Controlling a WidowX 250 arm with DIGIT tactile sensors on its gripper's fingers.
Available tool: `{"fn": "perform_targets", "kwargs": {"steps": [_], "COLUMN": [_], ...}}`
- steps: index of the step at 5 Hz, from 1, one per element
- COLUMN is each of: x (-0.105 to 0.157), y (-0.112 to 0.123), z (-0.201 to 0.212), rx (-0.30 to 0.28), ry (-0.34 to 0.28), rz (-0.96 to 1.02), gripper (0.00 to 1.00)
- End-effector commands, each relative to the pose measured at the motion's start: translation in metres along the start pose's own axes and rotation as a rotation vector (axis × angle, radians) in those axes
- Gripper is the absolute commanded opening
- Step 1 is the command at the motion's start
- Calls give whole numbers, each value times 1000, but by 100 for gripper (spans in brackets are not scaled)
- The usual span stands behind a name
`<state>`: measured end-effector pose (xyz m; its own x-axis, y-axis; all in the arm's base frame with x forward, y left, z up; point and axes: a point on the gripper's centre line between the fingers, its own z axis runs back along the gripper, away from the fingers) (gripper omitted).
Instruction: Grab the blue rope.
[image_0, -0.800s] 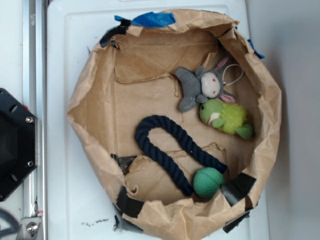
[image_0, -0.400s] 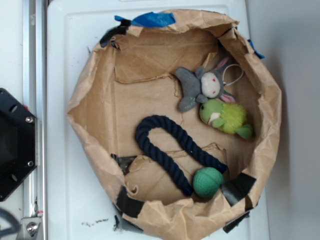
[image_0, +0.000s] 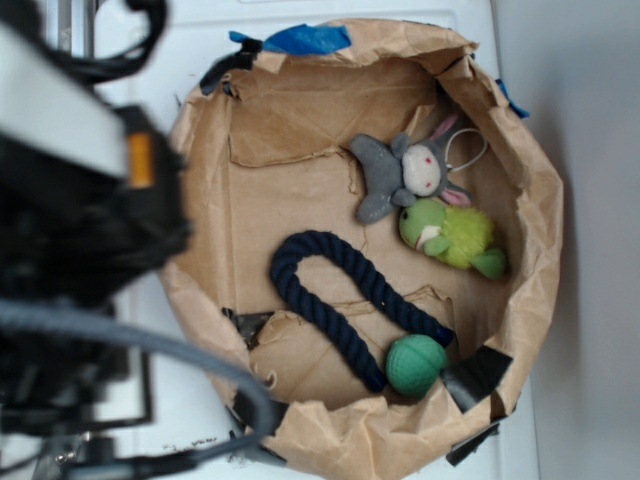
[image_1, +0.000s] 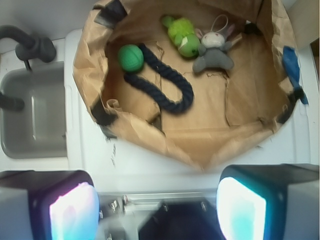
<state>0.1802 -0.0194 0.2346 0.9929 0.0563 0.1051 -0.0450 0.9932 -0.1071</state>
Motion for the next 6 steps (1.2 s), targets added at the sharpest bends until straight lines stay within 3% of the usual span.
{"fn": "perform_targets", "kwargs": {"steps": [1, 2, 4, 6], "x": [31, 43, 66, 63], "y": [24, 38, 52, 66], "z": [-34, -62, -97, -136], "rx": [24, 49, 33, 66], "ry": [-70, -54, -66, -39], "rz": [200, 226, 351, 409], "gripper": [100, 100, 100, 100]}}
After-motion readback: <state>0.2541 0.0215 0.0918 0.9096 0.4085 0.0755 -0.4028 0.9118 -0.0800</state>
